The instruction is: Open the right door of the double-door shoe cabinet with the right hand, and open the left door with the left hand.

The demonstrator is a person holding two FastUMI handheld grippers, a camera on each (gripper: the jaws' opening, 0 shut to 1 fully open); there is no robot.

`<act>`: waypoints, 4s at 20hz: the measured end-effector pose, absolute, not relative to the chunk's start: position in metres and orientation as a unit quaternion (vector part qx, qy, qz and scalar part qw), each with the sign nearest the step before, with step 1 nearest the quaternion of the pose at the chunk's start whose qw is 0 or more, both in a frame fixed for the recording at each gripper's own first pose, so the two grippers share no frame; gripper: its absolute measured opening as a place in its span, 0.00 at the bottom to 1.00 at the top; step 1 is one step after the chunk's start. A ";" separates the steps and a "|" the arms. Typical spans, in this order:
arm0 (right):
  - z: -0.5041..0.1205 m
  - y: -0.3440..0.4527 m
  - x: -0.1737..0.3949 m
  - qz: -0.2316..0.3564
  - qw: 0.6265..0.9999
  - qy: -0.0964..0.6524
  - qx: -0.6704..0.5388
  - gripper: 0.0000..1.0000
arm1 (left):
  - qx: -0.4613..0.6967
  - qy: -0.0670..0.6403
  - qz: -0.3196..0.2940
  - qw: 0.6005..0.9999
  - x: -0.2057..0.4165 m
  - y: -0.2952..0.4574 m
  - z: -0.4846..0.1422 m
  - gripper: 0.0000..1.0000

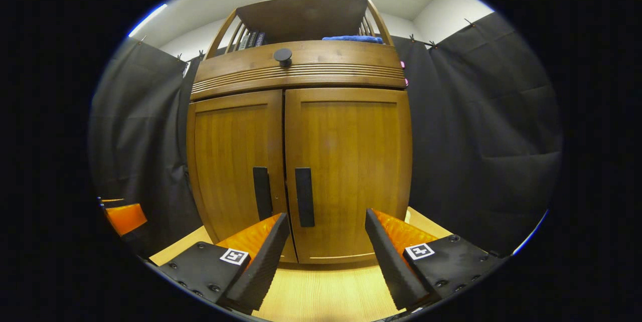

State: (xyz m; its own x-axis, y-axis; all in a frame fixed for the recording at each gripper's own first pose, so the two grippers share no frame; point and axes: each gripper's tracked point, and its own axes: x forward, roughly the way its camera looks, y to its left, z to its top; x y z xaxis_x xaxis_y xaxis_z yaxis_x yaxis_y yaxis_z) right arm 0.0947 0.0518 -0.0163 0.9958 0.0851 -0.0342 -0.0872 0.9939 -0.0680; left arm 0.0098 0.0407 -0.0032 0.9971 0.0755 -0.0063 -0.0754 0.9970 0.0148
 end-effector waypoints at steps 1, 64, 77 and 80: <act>-0.017 0.055 0.101 0.047 0.998 0.018 -0.036 0.98 | 0.007 0.005 0.040 0.999 0.009 0.044 -0.004 0.97; -0.047 -0.025 0.088 0.015 0.995 0.093 -0.036 0.24 | 0.008 0.034 0.039 0.999 -0.025 0.043 -0.017 0.98; -0.040 -0.093 0.055 -0.002 0.995 0.099 -0.011 0.13 | 0.022 0.028 0.007 0.999 0.000 -0.023 -0.014 0.97; -0.039 -0.103 0.052 0.003 0.995 0.098 -0.009 0.13 | 0.024 0.028 0.006 0.999 0.009 -0.034 -0.013 0.98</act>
